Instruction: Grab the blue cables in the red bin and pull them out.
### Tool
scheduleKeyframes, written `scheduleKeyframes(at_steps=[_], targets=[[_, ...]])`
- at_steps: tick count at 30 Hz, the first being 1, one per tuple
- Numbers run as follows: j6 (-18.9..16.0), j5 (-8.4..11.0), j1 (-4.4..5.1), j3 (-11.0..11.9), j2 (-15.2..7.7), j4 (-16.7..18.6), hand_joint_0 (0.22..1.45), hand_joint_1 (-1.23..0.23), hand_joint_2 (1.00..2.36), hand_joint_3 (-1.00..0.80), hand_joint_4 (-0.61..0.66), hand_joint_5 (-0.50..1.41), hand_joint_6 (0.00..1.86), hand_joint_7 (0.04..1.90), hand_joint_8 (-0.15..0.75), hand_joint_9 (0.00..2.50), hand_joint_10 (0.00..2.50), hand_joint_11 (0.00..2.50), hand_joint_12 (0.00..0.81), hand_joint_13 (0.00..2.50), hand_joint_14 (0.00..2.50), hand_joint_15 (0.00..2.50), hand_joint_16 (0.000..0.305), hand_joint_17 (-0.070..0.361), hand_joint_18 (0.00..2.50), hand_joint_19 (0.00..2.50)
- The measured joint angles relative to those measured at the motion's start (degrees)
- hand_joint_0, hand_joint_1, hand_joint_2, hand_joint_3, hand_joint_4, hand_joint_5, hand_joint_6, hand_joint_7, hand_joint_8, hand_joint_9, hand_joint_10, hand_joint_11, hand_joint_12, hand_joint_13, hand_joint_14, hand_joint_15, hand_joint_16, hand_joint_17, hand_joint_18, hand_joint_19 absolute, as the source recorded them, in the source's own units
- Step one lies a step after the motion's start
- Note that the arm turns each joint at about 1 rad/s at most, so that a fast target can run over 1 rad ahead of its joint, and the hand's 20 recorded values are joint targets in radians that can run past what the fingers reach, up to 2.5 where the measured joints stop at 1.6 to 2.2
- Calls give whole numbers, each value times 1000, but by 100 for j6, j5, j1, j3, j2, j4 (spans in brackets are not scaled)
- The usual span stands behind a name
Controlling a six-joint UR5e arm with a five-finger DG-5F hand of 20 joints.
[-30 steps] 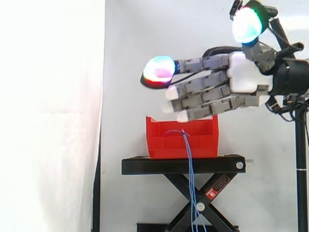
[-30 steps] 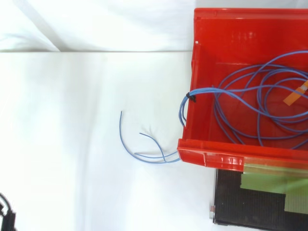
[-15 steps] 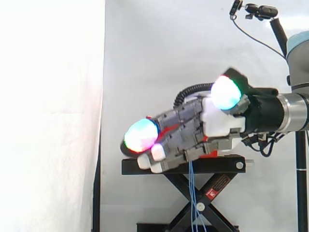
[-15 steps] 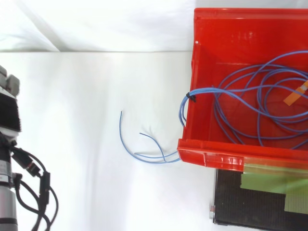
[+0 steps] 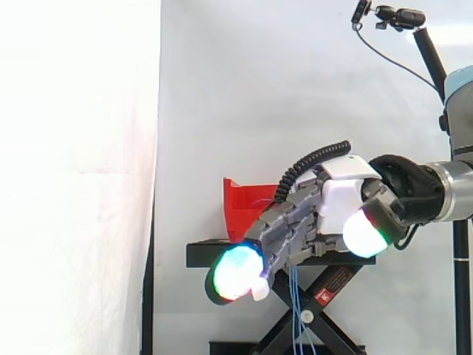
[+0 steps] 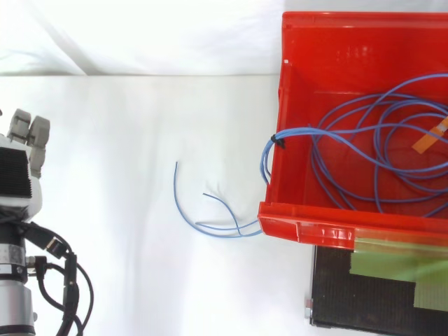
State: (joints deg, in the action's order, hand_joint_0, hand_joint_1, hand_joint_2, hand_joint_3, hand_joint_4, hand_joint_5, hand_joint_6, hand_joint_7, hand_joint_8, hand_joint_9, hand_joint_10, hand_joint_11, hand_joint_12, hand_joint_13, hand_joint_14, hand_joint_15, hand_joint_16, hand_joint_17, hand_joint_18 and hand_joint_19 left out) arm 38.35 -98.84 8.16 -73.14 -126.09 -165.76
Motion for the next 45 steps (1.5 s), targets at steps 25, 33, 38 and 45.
scheduleKeyframes(at_steps=[25,33,38,45], targets=[[3819,477,-120,1175,5,-2253,782,-861,1003,-931,291,589,8,597,285,607,12,325,345,257,4,109,50,113,114,128],[5034,563,-171,1299,5,-2235,783,-861,1004,-934,296,587,8,597,285,604,11,333,347,261,4,111,50,113,121,125],[5766,673,-203,1301,5,-2266,782,-860,1003,-928,299,586,8,597,284,604,10,321,348,261,4,111,50,113,124,132],[6870,701,-295,1304,0,-2309,782,-859,1003,-926,296,585,7,592,283,604,10,327,347,261,4,111,50,113,126,139]])
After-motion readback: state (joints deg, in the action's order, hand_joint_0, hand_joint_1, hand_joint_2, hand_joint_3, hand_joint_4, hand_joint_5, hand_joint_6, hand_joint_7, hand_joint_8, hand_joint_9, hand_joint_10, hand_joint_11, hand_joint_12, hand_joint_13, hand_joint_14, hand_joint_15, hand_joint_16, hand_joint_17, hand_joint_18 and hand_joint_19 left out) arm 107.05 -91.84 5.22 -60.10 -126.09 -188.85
